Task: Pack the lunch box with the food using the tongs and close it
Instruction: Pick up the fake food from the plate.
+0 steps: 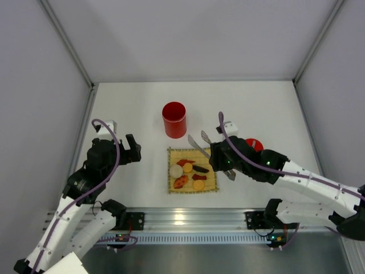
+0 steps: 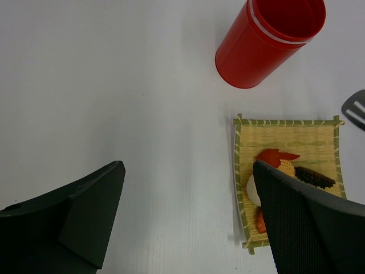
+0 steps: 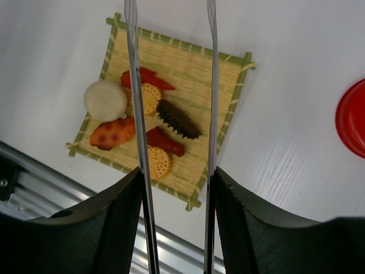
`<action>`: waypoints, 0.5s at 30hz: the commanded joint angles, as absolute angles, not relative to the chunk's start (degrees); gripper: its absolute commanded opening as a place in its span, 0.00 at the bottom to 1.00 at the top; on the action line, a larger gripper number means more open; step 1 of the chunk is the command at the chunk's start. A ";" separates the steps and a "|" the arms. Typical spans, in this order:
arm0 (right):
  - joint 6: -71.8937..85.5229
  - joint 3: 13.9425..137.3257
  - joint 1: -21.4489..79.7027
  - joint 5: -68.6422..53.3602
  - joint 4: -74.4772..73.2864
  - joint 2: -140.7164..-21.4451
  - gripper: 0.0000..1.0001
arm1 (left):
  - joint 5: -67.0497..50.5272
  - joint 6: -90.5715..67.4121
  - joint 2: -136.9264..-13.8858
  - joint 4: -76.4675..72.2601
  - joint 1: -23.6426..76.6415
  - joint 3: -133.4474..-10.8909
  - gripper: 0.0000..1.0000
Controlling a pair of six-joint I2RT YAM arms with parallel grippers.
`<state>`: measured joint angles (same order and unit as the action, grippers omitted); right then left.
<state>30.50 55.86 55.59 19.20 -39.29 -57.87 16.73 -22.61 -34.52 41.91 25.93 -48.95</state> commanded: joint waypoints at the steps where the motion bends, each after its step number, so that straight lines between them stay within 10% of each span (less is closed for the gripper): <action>1: 35.59 56.34 62.56 23.29 -41.48 -58.70 0.50 | 16.35 -22.50 -33.93 38.76 26.10 -48.34 0.99; 15: 41.22 58.44 76.90 26.45 -37.53 -69.07 0.50 | 16.00 -22.32 -33.93 38.50 26.10 -47.81 0.99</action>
<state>39.57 55.92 74.30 23.59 -39.79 -66.46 16.32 -22.59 -34.26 41.52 25.98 -48.51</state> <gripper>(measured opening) 0.501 0.990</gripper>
